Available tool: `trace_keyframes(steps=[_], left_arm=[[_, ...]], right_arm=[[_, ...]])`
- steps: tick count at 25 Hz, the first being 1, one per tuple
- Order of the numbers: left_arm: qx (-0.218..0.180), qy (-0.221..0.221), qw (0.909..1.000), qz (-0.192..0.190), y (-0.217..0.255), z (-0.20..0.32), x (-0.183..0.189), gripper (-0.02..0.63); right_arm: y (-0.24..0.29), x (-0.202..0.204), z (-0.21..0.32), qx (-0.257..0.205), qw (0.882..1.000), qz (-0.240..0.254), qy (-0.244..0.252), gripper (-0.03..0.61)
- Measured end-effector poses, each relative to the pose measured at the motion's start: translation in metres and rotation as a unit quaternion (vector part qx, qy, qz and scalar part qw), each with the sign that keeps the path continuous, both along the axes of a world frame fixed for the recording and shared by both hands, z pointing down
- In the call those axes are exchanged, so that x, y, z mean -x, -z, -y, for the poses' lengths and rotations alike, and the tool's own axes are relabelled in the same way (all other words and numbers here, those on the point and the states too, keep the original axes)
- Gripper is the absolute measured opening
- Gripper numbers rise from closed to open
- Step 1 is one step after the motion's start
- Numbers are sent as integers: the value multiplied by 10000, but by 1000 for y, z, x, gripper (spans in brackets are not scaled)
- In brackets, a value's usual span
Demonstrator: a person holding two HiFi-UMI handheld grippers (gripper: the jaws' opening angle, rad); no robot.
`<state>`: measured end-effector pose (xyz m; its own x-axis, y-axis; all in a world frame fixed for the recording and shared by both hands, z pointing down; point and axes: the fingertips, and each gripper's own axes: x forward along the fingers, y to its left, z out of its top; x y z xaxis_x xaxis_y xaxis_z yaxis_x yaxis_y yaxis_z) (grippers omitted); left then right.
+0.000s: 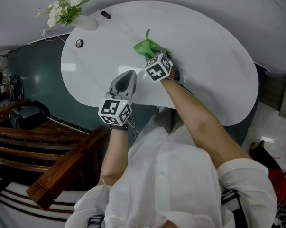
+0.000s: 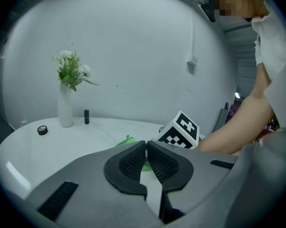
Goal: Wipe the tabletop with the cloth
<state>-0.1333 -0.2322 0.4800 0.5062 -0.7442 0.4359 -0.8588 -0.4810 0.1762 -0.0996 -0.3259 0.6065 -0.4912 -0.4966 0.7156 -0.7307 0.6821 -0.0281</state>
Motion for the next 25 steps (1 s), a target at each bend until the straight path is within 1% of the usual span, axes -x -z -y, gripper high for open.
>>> trace_keyframes(steps=[5, 7, 10, 14, 19, 25], left_arm=[[90, -117, 9999, 25, -4, 2, -13, 28], [113, -188, 9998, 16, -6, 4, -23, 28], [151, -308, 9994, -2, -9, 8, -39, 28], [182, -440, 9988, -68, -11, 15, -60, 28], [188, -562, 9982, -120, -13, 28, -86, 28], [182, -629, 9977, -186, -13, 44, -106, 28]], right_arm=[[3, -8, 28, -134, 9997, 66, 195, 77], [3, -23, 41, -181, 9998, 53, 57, 77], [4, -58, 59, -167, 9991, 60, -383, 77], [4, -125, 71, -86, 9933, 79, -1154, 77], [0, -226, 69, -93, 9786, 192, -2046, 77], [-4, -354, 43, -204, 9608, -119, -2761, 77]])
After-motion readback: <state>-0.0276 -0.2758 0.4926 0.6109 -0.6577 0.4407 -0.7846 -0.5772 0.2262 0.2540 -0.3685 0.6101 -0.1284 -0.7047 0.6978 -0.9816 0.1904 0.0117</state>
